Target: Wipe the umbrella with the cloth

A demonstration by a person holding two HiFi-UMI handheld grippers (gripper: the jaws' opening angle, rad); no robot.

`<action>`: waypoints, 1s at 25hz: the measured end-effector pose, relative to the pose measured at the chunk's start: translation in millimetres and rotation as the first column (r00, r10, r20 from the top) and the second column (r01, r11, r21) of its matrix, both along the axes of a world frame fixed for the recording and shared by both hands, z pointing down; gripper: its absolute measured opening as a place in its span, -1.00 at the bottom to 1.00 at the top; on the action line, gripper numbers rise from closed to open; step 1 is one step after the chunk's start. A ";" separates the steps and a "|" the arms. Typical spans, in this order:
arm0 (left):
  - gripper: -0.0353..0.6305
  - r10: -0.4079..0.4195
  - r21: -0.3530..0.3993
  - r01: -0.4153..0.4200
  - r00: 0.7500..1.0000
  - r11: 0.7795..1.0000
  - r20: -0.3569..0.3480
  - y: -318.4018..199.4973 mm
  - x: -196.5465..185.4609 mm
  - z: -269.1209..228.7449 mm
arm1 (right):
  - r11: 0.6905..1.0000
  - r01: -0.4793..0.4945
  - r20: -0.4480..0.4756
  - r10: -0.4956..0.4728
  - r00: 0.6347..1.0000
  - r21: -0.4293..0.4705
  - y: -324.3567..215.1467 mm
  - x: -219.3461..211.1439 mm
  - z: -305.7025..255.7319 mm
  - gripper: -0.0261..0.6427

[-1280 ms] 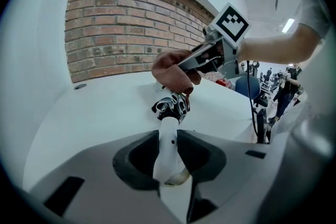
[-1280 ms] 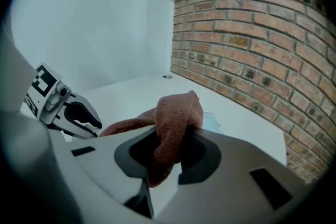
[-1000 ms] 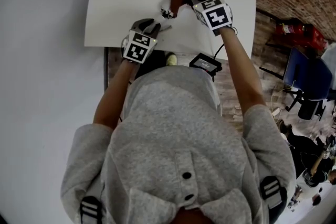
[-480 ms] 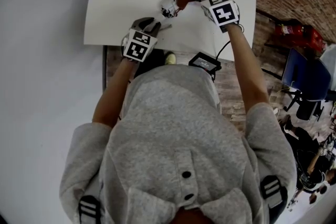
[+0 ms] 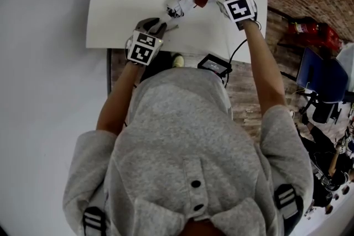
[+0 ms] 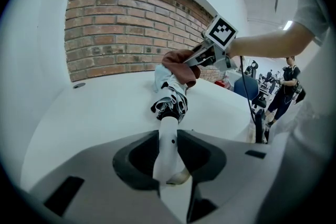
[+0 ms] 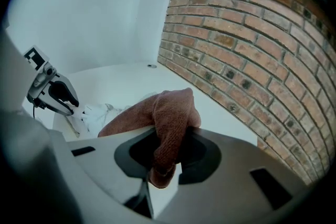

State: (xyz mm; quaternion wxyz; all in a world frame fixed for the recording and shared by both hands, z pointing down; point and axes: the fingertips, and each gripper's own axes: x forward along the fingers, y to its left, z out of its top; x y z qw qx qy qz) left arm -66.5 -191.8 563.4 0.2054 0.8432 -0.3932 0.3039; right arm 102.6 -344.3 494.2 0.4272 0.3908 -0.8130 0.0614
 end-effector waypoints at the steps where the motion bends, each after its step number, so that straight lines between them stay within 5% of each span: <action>1: -0.55 -0.001 0.001 0.001 1.000 1.000 0.000 0.1 0.4 0.1 | 1.000 0.002 -0.012 -0.002 1.000 0.002 -1.5 3.2 0.4 -0.67; 16: -0.55 0.009 -0.003 -0.009 1.000 1.000 -0.002 2.8 1.8 -1.4 | 0.997 0.050 -0.251 -0.032 0.967 0.064 -47.3 37.8 -16.4 -0.67; 25: -0.55 0.011 -0.002 -0.011 1.000 1.000 0.001 0.9 1.5 -4.3 | 0.991 0.026 -0.268 0.010 0.963 0.131 -98.2 30.5 -51.5 -0.67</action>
